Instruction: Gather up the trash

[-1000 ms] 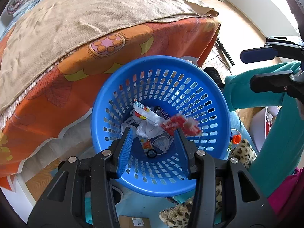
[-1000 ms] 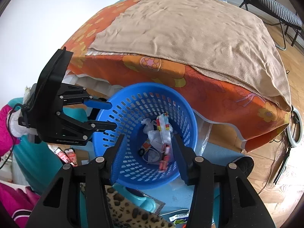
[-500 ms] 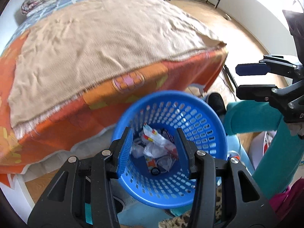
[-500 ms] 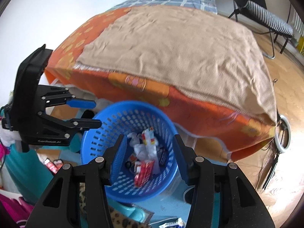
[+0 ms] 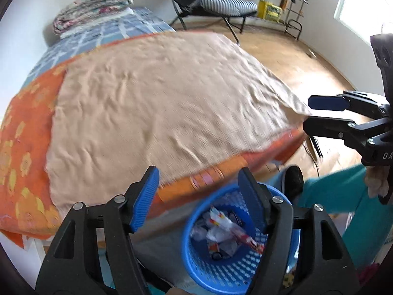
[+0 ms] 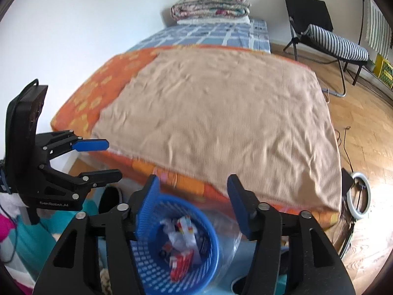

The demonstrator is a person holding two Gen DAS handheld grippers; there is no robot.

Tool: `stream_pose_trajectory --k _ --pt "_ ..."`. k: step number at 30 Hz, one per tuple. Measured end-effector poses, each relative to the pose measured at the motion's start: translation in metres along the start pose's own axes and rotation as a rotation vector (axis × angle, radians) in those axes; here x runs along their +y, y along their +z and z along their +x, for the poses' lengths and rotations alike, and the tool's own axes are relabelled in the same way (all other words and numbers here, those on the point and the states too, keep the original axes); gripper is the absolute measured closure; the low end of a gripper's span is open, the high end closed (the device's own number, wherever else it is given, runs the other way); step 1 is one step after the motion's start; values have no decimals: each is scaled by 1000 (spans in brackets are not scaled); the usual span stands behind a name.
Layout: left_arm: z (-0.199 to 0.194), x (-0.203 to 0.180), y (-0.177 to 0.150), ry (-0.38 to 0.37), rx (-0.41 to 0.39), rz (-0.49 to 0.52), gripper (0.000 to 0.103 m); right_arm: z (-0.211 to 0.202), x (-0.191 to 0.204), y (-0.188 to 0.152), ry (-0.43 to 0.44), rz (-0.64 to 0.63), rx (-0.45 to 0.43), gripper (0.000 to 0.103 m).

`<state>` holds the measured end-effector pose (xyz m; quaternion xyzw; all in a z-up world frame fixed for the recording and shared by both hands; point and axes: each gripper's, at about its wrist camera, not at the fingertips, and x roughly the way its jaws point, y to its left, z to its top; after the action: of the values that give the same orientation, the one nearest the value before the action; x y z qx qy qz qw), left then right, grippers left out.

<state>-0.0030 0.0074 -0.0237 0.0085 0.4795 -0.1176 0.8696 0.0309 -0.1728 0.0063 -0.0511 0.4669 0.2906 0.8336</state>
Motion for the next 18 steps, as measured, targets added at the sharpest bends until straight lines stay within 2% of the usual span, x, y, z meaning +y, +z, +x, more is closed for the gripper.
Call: stream_pose_trajectory --k 4,8,13,18 --pt "-7 13 21 32 -43 -18 34 4 -5 23 9 32 -32 41" --pt "-14 27 43 51 -88 -47 22 9 -6 43 32 42 -57 40" --pt "-15 38 57 82 -126 -67 21 16 -5 63 35 39 -87 40" --pt "-12 49 64 90 -127 -101 21 24 -12 73 34 57 -105 39"
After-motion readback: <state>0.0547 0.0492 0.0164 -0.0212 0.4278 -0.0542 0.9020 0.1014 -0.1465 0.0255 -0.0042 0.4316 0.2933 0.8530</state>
